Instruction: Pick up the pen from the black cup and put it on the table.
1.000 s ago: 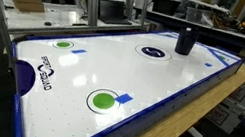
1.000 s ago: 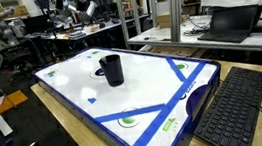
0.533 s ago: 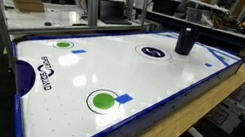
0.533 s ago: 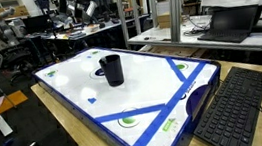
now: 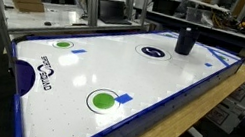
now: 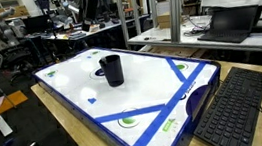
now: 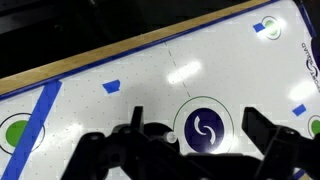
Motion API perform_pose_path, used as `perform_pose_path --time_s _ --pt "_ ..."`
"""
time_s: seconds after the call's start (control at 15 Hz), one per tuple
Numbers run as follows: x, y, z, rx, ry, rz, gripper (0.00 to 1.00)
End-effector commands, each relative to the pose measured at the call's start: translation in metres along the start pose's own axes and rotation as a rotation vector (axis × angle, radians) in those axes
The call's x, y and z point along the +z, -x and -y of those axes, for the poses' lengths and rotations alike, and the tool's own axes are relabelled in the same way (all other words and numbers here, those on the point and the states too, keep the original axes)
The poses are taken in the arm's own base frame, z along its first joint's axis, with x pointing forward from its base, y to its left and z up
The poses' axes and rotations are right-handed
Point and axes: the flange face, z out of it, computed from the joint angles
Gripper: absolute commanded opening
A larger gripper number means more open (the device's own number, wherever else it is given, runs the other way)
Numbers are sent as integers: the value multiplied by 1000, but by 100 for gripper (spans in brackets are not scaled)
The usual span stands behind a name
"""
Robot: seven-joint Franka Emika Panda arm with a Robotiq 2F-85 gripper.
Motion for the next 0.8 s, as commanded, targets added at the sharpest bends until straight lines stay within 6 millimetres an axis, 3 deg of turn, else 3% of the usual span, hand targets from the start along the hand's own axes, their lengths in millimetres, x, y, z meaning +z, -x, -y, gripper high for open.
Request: perform_pose_path --time_s 0.0,0.47,0.73 --pt "5 -9 -7 165 -105 -45 100" --pt "37 -47 -15 507 -230 -188 100" --pt "41 -52 -23 728 -254 -238 100"
